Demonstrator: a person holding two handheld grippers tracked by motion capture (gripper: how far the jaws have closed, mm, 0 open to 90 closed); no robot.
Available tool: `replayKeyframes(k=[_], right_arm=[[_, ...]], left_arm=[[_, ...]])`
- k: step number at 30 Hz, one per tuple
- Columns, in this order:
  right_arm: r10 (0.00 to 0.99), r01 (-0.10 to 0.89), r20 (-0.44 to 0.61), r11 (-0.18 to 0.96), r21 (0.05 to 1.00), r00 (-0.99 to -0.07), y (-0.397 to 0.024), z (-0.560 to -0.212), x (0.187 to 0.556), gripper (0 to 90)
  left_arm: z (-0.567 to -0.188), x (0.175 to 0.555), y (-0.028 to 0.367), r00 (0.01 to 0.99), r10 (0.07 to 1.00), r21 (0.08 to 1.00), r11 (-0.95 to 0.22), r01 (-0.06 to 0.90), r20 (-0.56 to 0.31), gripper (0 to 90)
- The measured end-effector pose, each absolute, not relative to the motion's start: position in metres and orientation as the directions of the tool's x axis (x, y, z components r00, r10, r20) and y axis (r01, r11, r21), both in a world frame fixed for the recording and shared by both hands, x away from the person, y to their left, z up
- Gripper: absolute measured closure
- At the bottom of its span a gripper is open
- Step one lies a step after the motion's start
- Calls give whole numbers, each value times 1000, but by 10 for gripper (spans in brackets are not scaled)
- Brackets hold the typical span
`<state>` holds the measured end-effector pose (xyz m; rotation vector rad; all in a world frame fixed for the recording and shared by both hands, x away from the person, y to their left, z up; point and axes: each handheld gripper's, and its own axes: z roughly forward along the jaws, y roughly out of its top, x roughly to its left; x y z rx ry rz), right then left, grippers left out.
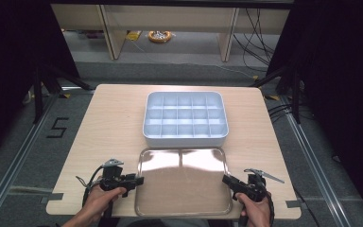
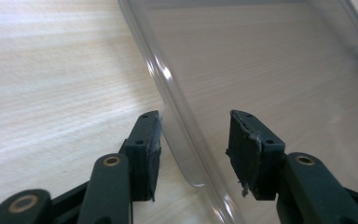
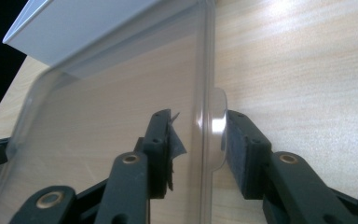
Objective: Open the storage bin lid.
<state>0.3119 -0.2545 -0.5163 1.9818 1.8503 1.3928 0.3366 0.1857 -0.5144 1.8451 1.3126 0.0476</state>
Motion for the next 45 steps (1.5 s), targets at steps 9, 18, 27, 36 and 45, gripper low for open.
replayKeyframes(k=[9,18,27,36,45], right_arm=[[820,722,563,-328,609,-102,-253,-503,309,581],[820,710,555,-309,633,-138,-255,-500,308,547],[838,673,518,-286,682,-169,-252,-492,308,434],[867,643,445,-213,736,-223,-252,-488,308,337],[864,637,449,-215,740,-229,-249,-482,303,264]], left_arm=[[-508,337,193,445,812,681,-83,728,-377,480],[-503,336,196,450,801,690,-64,721,-396,463],[-501,338,198,473,778,697,-65,714,-412,411],[-497,339,204,487,766,706,-61,706,-420,343],[-493,337,211,517,748,731,-64,680,-416,259]])
